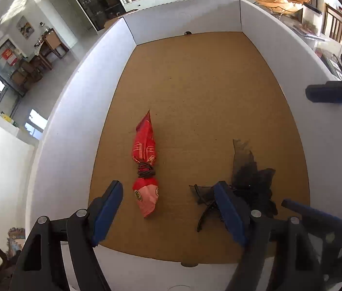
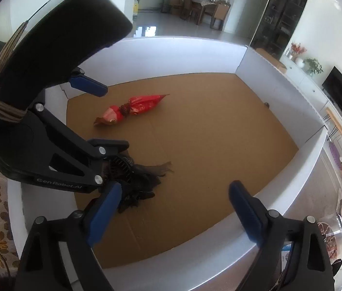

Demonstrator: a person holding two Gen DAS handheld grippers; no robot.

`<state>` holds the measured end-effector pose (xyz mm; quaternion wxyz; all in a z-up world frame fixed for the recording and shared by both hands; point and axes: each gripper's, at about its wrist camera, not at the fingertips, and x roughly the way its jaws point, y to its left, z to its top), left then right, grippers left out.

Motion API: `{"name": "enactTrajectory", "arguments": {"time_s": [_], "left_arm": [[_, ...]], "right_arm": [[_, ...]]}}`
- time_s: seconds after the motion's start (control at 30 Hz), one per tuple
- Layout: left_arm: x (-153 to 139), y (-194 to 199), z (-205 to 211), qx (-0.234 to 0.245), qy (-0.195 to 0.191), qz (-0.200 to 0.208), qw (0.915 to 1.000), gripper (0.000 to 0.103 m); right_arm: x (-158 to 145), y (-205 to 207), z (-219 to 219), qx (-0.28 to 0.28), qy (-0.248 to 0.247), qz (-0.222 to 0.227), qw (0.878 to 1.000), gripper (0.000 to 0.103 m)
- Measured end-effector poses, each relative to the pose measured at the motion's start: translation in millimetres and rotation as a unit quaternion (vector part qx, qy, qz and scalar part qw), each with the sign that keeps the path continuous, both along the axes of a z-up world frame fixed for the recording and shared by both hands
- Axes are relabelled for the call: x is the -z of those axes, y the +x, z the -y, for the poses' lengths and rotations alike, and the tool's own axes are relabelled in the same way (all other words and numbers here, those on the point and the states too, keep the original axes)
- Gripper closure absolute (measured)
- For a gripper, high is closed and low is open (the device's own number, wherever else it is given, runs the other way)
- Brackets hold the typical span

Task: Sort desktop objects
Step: 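Open the left gripper over the box while the right gripper releases the black clip inside, then withdraw both grippers from the box back over the table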

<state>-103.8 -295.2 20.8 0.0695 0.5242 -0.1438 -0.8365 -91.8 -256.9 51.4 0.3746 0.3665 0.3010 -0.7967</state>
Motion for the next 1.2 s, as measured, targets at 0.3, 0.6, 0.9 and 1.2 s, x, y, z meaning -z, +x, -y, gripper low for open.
{"name": "enactTrajectory", "arguments": {"time_s": [0.3, 0.6, 0.9, 1.2], "left_arm": [[2, 23, -22, 0.026, -0.089, -0.014, 0.9956, 0.026], [-46, 95, -33, 0.019, 0.004, -0.178, 0.9838, 0.019], [-104, 79, -137, 0.112, 0.145, -0.179, 0.9668, 0.003], [-118, 36, -253, 0.18, 0.19, -0.123, 0.9571, 0.003]], "right_arm": [[8, 35, -7, -0.002, -0.024, -0.059, 0.998, 0.005], [-52, 45, -140, 0.097, -0.205, -0.144, 0.963, 0.0], [3, 38, -303, 0.197, -0.104, -0.12, 0.967, 0.0], [38, 43, -402, 0.265, -0.043, -0.073, 0.96, 0.0]]}}
